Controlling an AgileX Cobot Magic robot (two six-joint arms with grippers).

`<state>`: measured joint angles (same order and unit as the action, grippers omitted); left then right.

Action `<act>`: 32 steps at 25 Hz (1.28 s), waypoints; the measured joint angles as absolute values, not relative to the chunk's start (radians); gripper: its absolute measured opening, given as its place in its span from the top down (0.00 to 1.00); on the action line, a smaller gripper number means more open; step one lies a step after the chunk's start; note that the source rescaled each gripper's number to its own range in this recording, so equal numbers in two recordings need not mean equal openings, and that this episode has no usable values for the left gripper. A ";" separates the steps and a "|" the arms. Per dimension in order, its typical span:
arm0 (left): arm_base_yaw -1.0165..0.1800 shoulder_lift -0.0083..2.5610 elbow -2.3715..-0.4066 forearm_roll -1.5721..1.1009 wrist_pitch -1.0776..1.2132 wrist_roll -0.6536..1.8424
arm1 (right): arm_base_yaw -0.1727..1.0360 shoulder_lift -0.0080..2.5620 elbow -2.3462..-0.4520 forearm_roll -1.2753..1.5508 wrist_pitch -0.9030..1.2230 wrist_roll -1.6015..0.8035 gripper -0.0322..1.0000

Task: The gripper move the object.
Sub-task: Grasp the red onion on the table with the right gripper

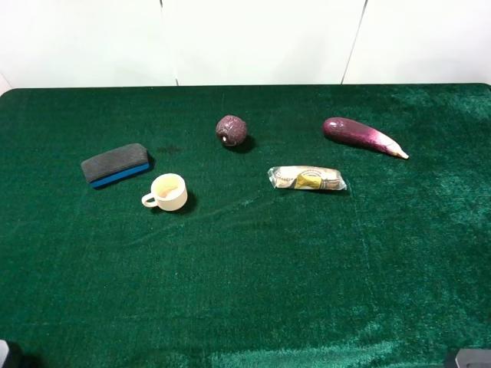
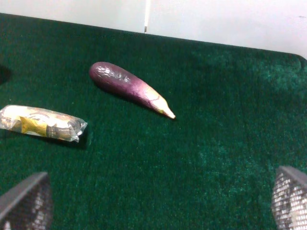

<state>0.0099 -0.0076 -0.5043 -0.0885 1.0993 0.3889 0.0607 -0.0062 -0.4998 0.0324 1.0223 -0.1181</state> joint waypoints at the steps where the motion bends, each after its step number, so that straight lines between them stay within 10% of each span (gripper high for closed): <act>1: 0.010 -0.008 -0.504 -0.088 1.099 0.389 | 0.061 -0.006 -0.500 0.032 1.022 -0.118 0.00; 32: 0.010 -0.008 -0.504 -0.088 1.099 0.389 | 0.061 0.049 -0.500 0.057 1.021 -0.138 0.00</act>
